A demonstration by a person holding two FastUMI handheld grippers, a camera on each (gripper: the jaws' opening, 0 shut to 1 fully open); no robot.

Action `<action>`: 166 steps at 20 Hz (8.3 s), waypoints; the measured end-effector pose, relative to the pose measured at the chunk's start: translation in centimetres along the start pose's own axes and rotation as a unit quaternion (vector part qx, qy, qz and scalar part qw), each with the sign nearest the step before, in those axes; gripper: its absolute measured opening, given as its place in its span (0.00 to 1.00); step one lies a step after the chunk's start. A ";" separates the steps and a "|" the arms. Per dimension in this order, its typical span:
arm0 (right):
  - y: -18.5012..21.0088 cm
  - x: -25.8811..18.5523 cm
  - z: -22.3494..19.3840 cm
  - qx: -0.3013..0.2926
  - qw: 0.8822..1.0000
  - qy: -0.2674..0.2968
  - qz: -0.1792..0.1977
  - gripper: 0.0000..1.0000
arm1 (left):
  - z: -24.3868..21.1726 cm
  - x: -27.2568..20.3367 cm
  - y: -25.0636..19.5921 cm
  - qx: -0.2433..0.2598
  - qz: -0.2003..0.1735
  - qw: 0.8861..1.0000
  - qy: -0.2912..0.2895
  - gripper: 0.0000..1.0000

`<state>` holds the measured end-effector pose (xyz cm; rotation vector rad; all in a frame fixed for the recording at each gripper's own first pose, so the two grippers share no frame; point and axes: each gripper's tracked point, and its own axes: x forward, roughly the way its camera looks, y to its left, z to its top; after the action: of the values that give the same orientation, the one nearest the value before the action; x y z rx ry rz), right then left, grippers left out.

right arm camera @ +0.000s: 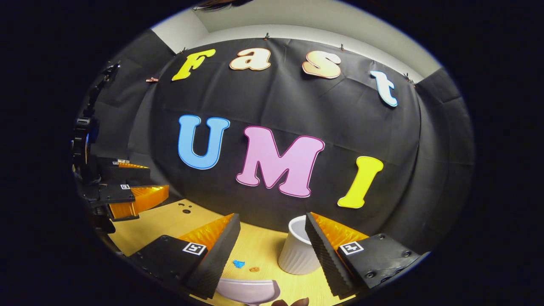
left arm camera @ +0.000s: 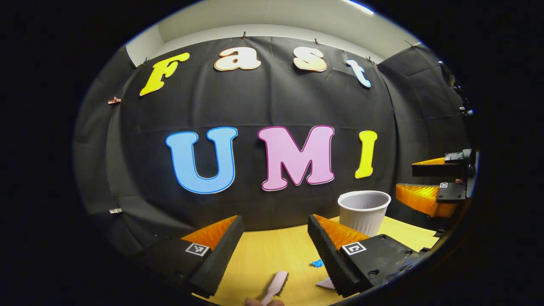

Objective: Pick up the small broom and dustpan from the desktop, sweep the trash into the dustpan with the broom, and then empty the trash into the garbage bin.

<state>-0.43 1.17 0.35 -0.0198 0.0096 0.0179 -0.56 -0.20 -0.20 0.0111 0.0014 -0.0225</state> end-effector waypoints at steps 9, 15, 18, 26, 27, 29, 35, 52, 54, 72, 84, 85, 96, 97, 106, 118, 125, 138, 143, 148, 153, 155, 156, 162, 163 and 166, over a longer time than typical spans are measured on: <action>2.7 -4.3 -9.2 0.018 0.982 0.176 0.060 0.97 | -1.0 -0.7 1.3 -0.001 -0.008 1.000 0.009 0.97; 4.0 -8.4 -19.4 0.057 0.940 0.329 0.069 0.96 | -2.3 -1.8 2.3 0.005 -0.010 1.000 0.018 0.97; 3.9 -9.6 -24.4 0.033 0.919 0.385 0.075 0.96 | -2.5 -2.3 2.5 0.004 -0.011 1.000 0.022 0.97; 5.7 -9.5 -34.9 0.003 0.864 0.492 0.108 0.90 | -2.8 -3.3 3.6 0.014 0.004 1.000 0.027 0.97; 5.9 -9.5 -35.8 0.007 0.858 0.501 0.109 0.89 | -2.8 -3.4 4.0 0.014 0.009 0.999 0.027 0.97; 5.9 -9.5 -37.7 0.011 0.846 0.522 0.106 0.88 | -2.8 -3.6 4.6 0.014 0.021 0.999 0.028 0.97; 6.9 -8.3 -41.7 0.041 0.818 0.565 0.105 0.83 | -3.3 -3.7 6.3 0.015 0.059 0.997 0.046 0.97; 6.6 -6.3 -40.7 0.061 0.823 0.547 0.138 0.36 | -14.9 1.1 5.4 -0.025 0.024 0.979 0.200 0.97; 5.4 -6.2 -38.9 0.048 0.836 0.527 0.142 0.33 | -19.1 1.8 4.6 -0.038 -0.010 0.965 0.260 0.97; -0.3 -8.9 -37.0 0.041 0.833 0.545 0.088 0.36 | -39.7 1.9 0.8 -0.021 -0.102 0.824 0.558 0.72; 1.2 -8.3 -35.6 -0.007 0.804 0.575 0.152 0.39 | -39.9 5.4 1.8 0.013 -0.078 0.842 0.533 0.27; 1.2 -8.4 -35.4 -0.019 0.795 0.584 0.164 0.33 | -39.2 6.4 1.8 0.026 -0.084 0.852 0.516 0.27; 0.1 -8.4 -37.4 -0.053 0.710 0.667 0.219 0.36 | -37.8 17.9 -6.6 0.110 -0.211 0.836 0.494 0.23; 0.0 -8.4 -37.5 -0.054 0.709 0.668 0.219 0.36 | -38.1 18.3 -7.4 0.121 -0.221 0.832 0.494 0.25; -0.4 -7.0 -38.9 -0.061 0.718 0.655 0.228 0.36 | -37.9 15.8 -14.7 0.137 -0.340 0.781 0.506 0.25; -0.3 -7.4 -41.0 -0.027 0.763 0.610 0.213 0.36 | -32.3 6.0 -19.9 0.033 -0.436 0.706 0.556 0.25; 0.5 -7.8 -41.4 0.002 0.781 0.593 0.193 0.36 | -26.7 3.9 -17.2 -0.018 -0.380 0.757 0.531 0.25; 0.4 -8.1 -41.1 0.003 0.760 0.619 0.198 0.36 | -33.4 6.7 -20.5 0.104 -0.445 0.675 0.580 0.25; 0.5 -7.6 -41.2 0.001 0.776 0.599 0.201 0.36 | -31.8 3.1 -20.8 0.080 -0.483 0.635 0.598 0.25; 0.0 -8.2 -40.4 0.047 0.791 0.587 0.164 0.36 | -28.3 3.6 -17.1 0.010 -0.386 0.718 0.579 0.24; -3.7 -8.4 -34.8 0.066 0.804 0.580 0.109 0.36 | -25.7 3.1 -9.6 -0.036 -0.264 0.794 0.547 0.25; -5.3 -8.1 -31.6 0.078 0.810 0.574 0.090 0.36 | -25.2 2.6 -7.6 -0.048 -0.238 0.803 0.544 0.25; -6.2 -8.0 -30.0 0.083 0.811 0.573 0.082 0.36 | -25.6 2.2 -6.8 -0.052 -0.231 0.805 0.544 0.25; -12.6 -8.5 -20.9 0.108 0.822 0.556 0.047 0.36 | -31.1 -0.3 -6.9 -0.061 -0.228 0.801 0.551 0.25; -13.7 -8.0 -19.6 0.112 0.827 0.551 0.033 0.36 | -31.6 -0.2 -7.1 -0.063 -0.230 0.800 0.550 0.25; -18.4 -3.8 -17.1 0.081 0.839 0.537 -0.010 0.32 | -32.1 -0.2 -6.4 -0.075 -0.236 0.800 0.546 0.25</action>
<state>-4.06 -17.65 -16.35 0.1439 1.1466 -0.0164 -0.92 -6.20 -32.33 -0.1391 1.1789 -0.5204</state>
